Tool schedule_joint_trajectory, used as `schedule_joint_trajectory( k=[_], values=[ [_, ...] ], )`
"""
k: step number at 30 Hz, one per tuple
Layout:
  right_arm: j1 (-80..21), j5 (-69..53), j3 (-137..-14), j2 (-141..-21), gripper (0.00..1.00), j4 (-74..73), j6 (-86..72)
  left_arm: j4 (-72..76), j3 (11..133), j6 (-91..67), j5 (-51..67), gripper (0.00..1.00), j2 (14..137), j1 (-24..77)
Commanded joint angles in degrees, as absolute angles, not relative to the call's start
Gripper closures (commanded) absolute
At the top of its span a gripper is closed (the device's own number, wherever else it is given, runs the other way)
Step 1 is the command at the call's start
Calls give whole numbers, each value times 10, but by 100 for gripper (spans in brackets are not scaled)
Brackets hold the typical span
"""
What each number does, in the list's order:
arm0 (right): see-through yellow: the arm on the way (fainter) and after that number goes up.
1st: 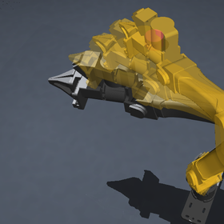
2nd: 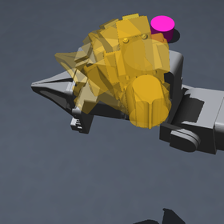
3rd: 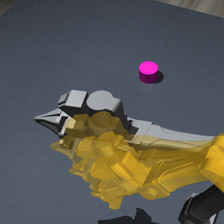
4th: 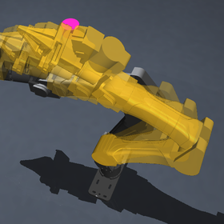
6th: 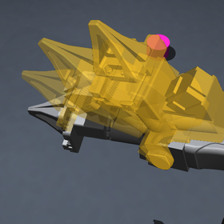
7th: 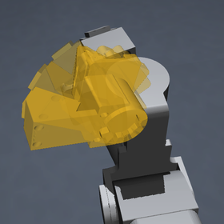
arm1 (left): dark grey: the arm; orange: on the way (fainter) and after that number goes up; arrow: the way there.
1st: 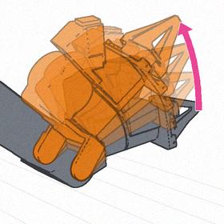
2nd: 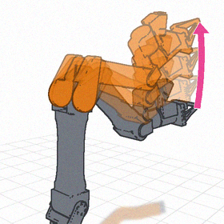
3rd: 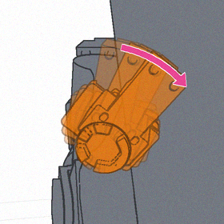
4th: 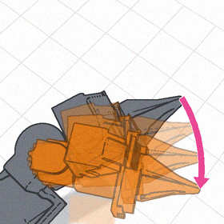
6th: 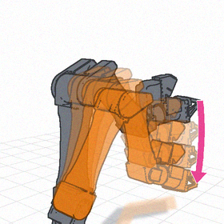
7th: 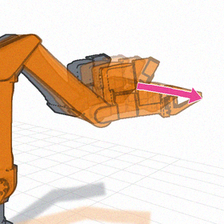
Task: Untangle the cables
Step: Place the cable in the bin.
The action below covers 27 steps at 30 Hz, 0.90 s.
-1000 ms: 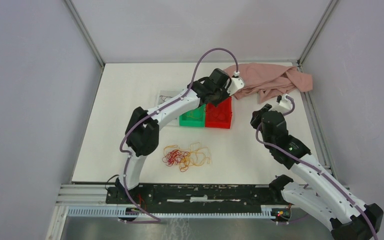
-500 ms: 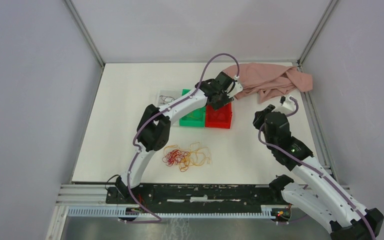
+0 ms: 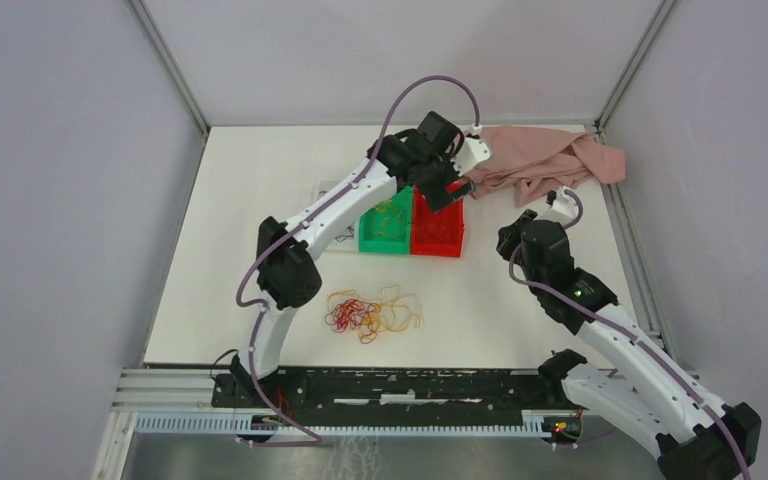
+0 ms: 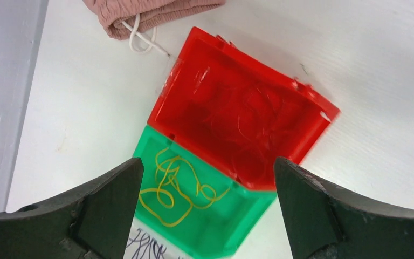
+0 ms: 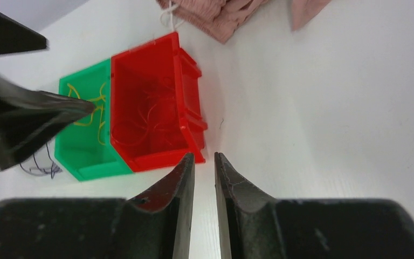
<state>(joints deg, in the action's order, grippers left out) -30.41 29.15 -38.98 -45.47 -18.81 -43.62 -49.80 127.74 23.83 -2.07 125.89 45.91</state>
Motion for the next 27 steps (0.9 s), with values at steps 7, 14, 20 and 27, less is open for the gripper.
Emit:
schedule_joint_trajectory(
  k=[7,14,20,27],
  values=[
    [-303,61,-436,-547,60,-128,-375,-611,1015,340,154,3,957,363],
    [-303,20,-436,-600,57,-97,-384,-606,717,405,189,7,736,348],
    [-302,-3,-439,-613,58,-83,-385,-578,573,391,231,23,648,349],
    [-303,-2,-438,-614,61,-85,-388,-475,513,346,242,39,657,350]
  ],
)
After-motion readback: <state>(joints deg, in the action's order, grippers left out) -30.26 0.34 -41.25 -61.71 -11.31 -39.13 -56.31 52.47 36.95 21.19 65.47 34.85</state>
